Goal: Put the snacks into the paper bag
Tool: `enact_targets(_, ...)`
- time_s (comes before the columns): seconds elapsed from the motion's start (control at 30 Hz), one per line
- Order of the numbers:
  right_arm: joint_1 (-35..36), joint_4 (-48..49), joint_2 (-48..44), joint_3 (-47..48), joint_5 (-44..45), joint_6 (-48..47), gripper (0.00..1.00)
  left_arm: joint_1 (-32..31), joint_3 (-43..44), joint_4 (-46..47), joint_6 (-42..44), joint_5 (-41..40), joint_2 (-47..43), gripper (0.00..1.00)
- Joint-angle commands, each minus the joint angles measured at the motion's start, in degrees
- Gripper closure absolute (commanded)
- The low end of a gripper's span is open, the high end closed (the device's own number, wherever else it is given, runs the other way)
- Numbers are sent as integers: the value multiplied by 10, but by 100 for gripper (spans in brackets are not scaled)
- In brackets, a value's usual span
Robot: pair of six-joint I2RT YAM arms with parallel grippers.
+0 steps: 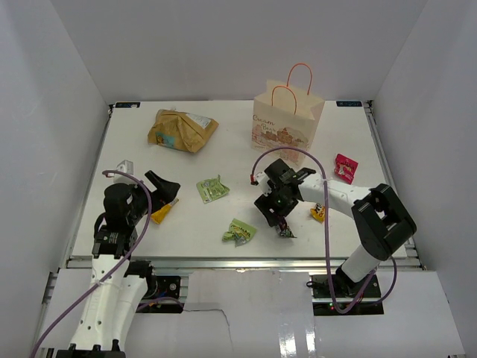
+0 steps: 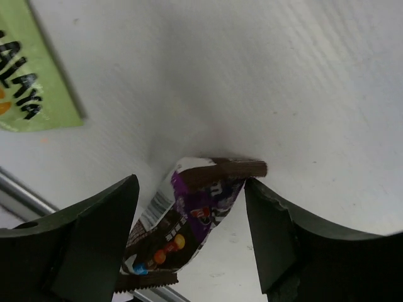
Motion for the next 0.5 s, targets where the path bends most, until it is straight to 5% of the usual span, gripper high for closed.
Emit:
enact_targets(0.0,-1,24,-4,-7,90,57,27,1,-8,-21,-28,3,-22,2)
enact_targets(0.13,-1,40,15,-21,86,60,44,0,-9,-24,-32,5,-20,2)
enact_targets(0.27,-1,39,11,-11,83,52,75,0,-9,-24,-31,8,-9,2)
enact_targets(0.47,-3,44,-84,21,25,-30,85,0,-13,-15,-30,16,5,2)
